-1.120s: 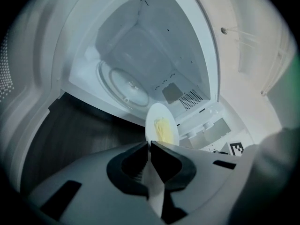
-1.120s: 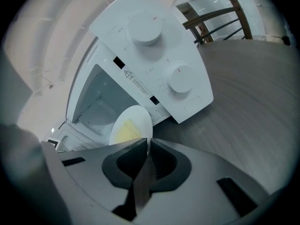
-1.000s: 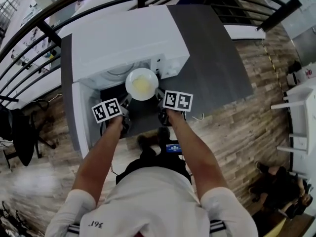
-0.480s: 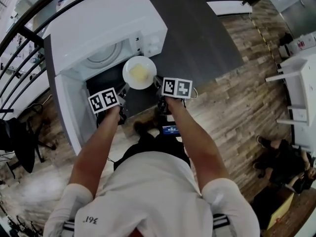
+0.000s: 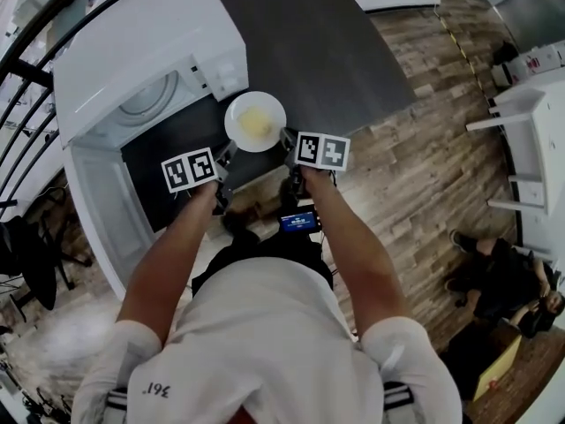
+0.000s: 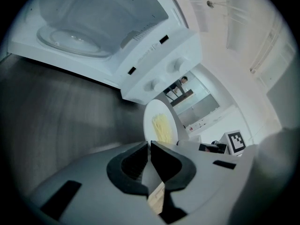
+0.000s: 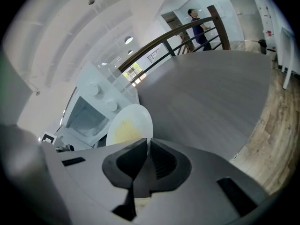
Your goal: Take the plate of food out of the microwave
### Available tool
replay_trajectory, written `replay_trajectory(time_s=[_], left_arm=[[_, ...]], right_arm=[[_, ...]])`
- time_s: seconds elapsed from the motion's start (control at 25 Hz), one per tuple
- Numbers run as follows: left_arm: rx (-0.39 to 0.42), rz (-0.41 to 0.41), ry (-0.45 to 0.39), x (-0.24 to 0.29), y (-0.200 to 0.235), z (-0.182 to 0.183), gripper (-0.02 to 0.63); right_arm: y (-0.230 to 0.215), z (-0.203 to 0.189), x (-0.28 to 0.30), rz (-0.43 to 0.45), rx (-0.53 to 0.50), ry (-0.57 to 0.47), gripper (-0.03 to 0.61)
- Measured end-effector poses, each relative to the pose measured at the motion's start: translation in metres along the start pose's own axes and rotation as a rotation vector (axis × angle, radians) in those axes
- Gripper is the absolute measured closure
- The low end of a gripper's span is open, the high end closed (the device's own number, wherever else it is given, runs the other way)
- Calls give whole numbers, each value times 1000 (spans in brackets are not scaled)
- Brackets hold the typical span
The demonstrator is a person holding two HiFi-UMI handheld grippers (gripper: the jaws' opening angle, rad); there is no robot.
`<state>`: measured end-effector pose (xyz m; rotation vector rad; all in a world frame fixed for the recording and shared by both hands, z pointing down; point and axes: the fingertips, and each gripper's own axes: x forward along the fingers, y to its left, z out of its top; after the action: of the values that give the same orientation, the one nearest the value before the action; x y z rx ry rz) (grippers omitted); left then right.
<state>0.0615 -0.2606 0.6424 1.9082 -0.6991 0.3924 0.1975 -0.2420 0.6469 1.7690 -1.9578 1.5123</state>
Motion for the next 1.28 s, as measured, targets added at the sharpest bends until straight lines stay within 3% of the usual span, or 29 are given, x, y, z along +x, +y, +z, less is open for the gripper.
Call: replay_trajectory(time_s=[0.28,0.76,1.28], left_arm=[[24,1,53,73,-46,-5,592],[93,-5,147,188,-101,16,592],[191,-78,252,251,-153,0,611]], right_arm=[[-72,44,-19,-18,14,4,555],[-174,126,-23,-88,24,-5,555],[-221,140,-21,-123,44,10,578]])
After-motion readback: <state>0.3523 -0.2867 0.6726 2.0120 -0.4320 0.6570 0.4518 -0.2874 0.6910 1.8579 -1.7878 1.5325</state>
